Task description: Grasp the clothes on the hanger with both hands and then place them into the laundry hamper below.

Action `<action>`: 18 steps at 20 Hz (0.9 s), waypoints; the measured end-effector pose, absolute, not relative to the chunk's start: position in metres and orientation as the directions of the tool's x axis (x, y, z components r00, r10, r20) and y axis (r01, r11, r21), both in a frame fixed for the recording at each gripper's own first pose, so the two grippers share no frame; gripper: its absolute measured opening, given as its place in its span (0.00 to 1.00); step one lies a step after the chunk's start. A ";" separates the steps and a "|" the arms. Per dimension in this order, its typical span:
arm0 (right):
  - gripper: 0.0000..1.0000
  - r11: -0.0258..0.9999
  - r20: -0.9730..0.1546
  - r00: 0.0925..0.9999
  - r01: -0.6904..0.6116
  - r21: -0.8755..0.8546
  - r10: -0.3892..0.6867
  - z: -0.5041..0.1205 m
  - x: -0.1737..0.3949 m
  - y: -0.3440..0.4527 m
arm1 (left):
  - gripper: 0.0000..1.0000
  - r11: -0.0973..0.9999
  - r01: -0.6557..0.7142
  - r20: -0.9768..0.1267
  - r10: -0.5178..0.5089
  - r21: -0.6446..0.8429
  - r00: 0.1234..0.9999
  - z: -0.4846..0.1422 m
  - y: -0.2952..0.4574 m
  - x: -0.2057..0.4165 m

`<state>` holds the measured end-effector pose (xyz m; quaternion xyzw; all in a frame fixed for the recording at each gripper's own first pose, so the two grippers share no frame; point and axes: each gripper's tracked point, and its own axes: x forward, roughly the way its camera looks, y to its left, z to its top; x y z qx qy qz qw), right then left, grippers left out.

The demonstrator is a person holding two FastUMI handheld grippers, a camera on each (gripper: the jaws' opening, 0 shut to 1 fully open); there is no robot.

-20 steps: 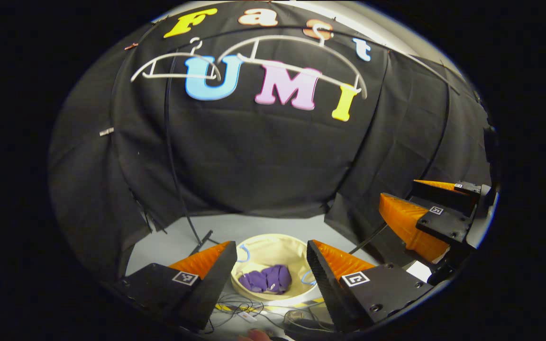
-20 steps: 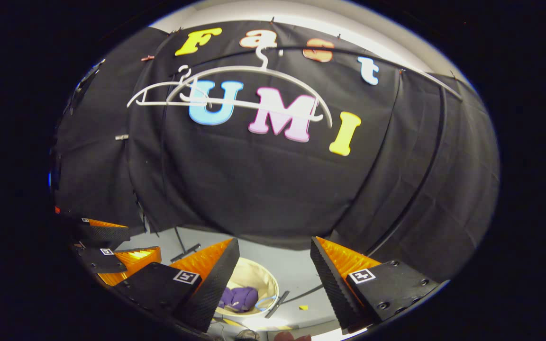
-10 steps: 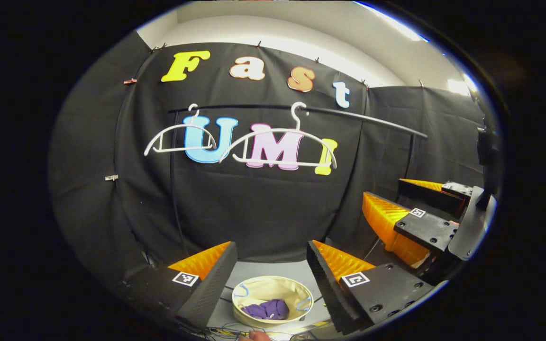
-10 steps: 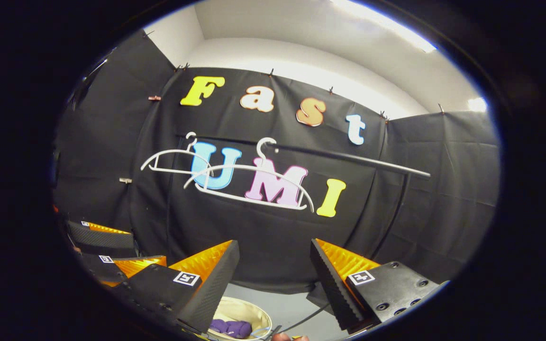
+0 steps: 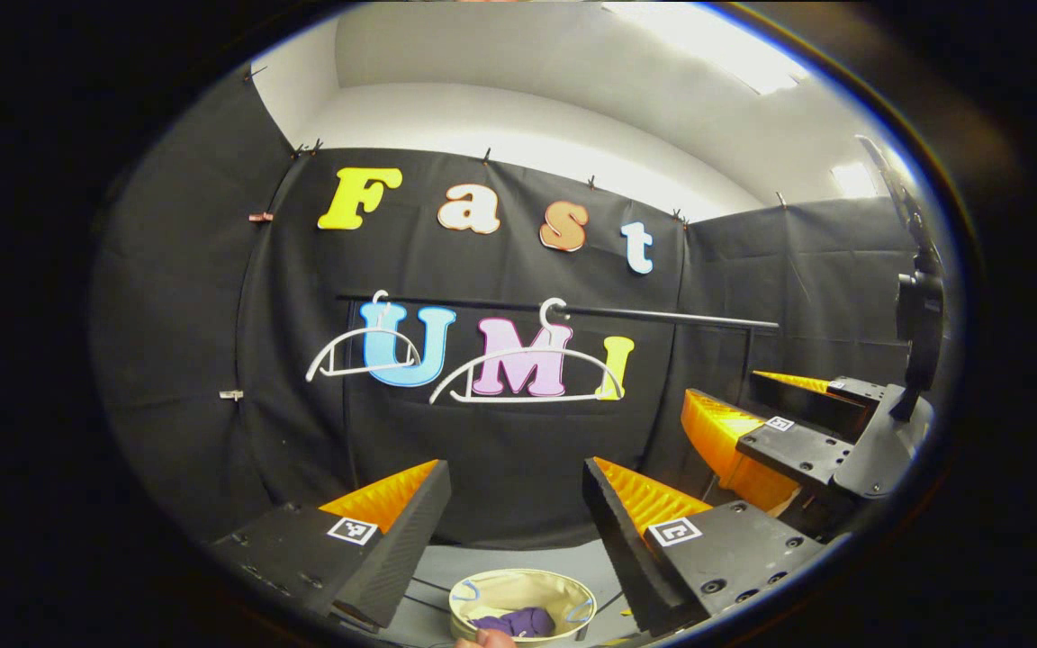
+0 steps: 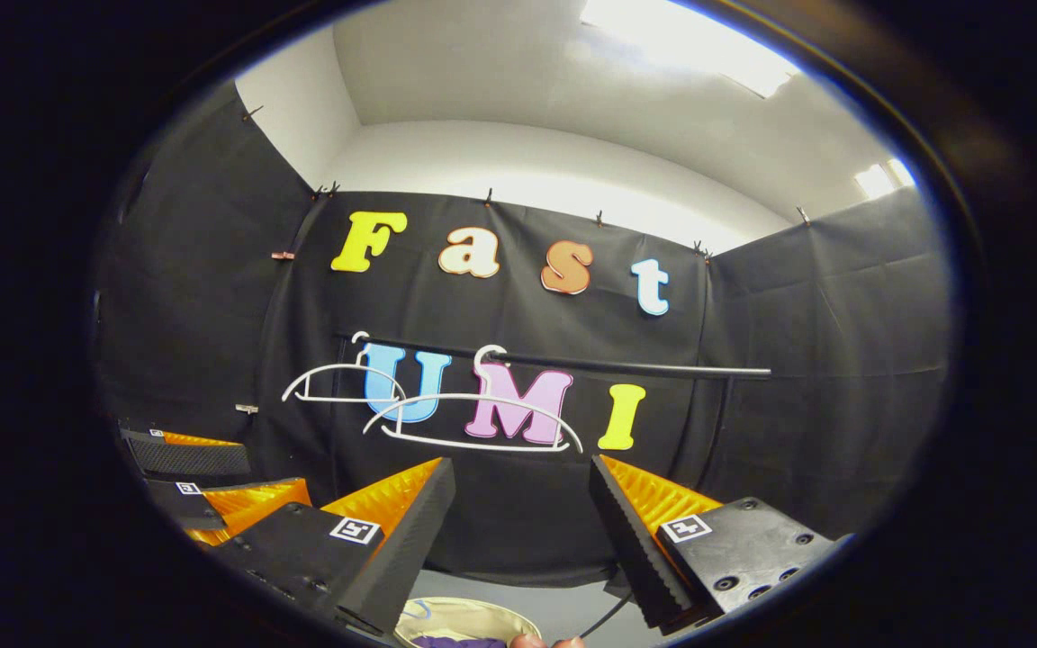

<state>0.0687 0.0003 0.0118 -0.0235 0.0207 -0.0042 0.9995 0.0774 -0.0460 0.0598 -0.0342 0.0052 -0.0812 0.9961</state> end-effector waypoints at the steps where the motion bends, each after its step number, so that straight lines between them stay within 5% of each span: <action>1: 0.97 0.999 -0.033 0.999 0.014 -0.036 -0.015 0.015 0.066 -0.002 | 0.98 0.983 0.170 0.004 -0.171 -0.071 0.985 0.062 -0.049 0.075; 4: 0.97 1.000 -0.017 1.000 0.022 0.004 -0.022 0.023 0.059 -0.005 | 0.89 0.980 0.192 0.018 -0.191 -0.053 0.981 0.064 -0.055 0.072; 10: 0.97 1.000 0.016 0.999 0.029 0.010 -0.029 0.039 0.048 -0.009 | 0.89 0.984 0.179 0.043 -0.179 0.002 0.983 0.070 -0.051 0.071; 11: 0.97 0.999 0.012 0.999 0.031 0.008 -0.031 0.038 0.047 -0.009 | 0.97 0.986 0.169 0.041 -0.169 0.011 0.985 0.070 -0.049 0.073; 12: 0.96 0.999 0.009 0.999 0.035 0.007 -0.035 0.037 0.045 -0.010 | 0.89 0.987 0.160 0.036 -0.160 0.015 0.986 0.069 -0.046 0.073; 18: 0.98 0.999 -0.013 0.999 0.030 0.022 -0.029 0.031 0.041 -0.010 | 0.93 0.991 0.133 0.032 -0.134 0.021 0.991 0.066 -0.042 0.064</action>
